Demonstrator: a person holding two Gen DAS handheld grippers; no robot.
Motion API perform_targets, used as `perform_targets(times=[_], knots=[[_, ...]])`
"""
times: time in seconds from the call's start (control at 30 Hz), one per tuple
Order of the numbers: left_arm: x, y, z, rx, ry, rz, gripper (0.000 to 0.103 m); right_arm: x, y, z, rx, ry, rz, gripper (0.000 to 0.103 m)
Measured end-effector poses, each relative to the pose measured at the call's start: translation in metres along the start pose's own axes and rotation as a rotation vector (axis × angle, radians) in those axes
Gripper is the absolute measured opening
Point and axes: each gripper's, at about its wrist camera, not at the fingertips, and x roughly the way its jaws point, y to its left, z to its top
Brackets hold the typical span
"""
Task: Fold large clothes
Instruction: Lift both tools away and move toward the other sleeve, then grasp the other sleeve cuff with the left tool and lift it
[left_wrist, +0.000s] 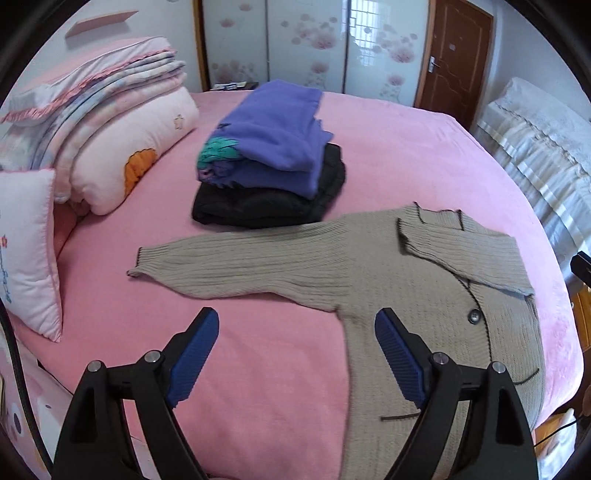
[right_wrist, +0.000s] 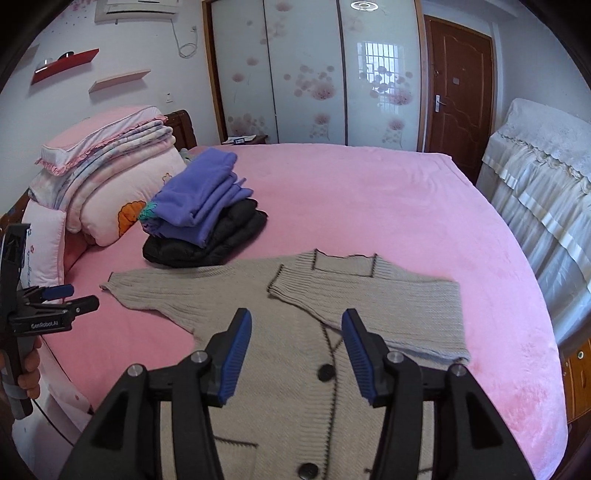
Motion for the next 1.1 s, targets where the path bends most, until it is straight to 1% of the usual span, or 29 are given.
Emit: perform_targets(times=[0.13, 0.23, 0.3, 0.47, 0.63, 0.73, 0.87, 0.93, 1.03, 1.1], knots=[[-0.006, 0.034, 0.001, -0.041, -0.034, 0.033, 0.085, 0.018, 0.026, 0.013, 0.031, -0.007, 0.006, 0.051], [-0.019, 0.047, 0.001, -0.054, -0.092, 0.049, 0.086, 0.026, 0.040, 0.022, 0.069, -0.021, 0.034, 0.051], [-0.027, 0.051, 0.001, -0.072, -0.116, 0.052, 0.086, 0.027, 0.048, 0.028, 0.076, -0.039, 0.040, 0.051], [-0.043, 0.065, 0.001, -0.132, -0.158, 0.035, 0.089, 0.020, 0.065, 0.041, 0.071, -0.085, 0.049, 0.051], [-0.045, 0.077, 0.005, -0.165, -0.188, 0.056, 0.090, 0.014, 0.088, 0.051, 0.016, -0.121, 0.058, 0.051], [-0.034, 0.088, 0.007, -0.189, -0.179, 0.075, 0.091, 0.018, 0.105, 0.055, -0.030, -0.132, 0.058, 0.052], [-0.010, 0.107, 0.010, -0.226, -0.155, 0.095, 0.091, 0.038, 0.127, 0.060, -0.070, -0.119, 0.076, 0.052], [0.009, 0.122, 0.013, -0.247, -0.129, 0.114, 0.091, 0.052, 0.137, 0.062, -0.083, -0.115, 0.081, 0.052], [0.041, 0.147, 0.018, -0.289, -0.087, 0.119, 0.091, 0.080, 0.151, 0.064, -0.091, -0.095, 0.076, 0.052], [0.067, 0.166, 0.023, -0.316, -0.044, 0.129, 0.091, 0.099, 0.159, 0.065, -0.097, -0.081, 0.072, 0.052]])
